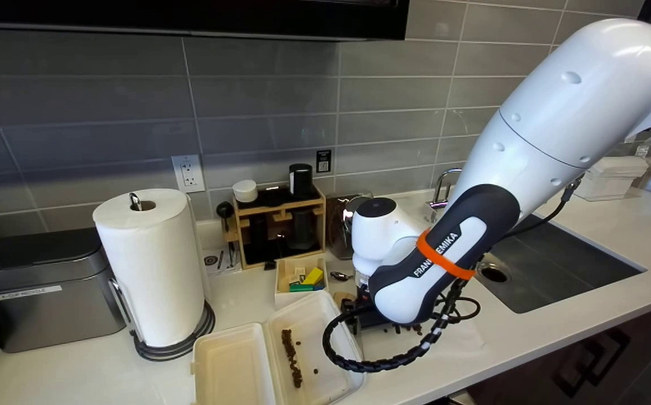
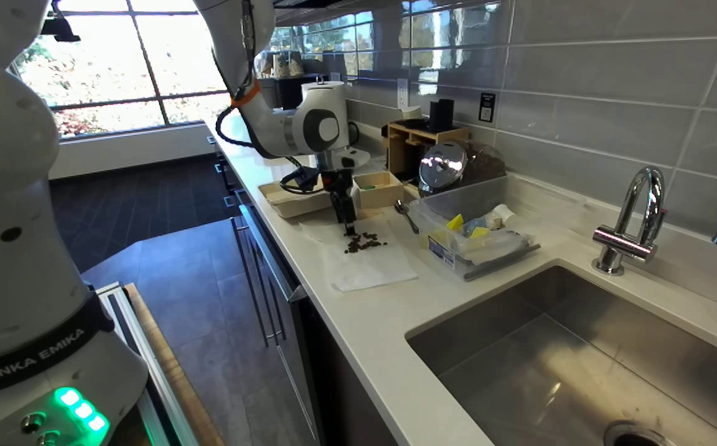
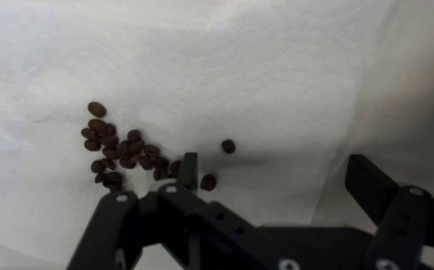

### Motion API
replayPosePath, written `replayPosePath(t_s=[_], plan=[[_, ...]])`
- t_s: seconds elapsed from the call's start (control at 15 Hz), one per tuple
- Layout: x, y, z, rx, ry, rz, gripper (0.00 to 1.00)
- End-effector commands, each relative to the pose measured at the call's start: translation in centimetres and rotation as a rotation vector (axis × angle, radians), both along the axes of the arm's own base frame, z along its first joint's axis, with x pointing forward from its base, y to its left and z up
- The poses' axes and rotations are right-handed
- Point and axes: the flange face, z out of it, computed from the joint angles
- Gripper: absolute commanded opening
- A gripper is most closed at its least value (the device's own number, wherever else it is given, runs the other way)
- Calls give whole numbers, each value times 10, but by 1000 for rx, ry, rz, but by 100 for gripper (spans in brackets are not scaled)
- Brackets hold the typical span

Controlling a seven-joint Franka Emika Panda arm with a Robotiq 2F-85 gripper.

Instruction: Fold the serviette in half

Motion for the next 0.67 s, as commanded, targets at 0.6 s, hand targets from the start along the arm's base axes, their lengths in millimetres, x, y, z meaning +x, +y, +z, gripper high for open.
replayPosePath(t_s=[0.6], plan=[[3,-20,2,-61,35,-82,100]])
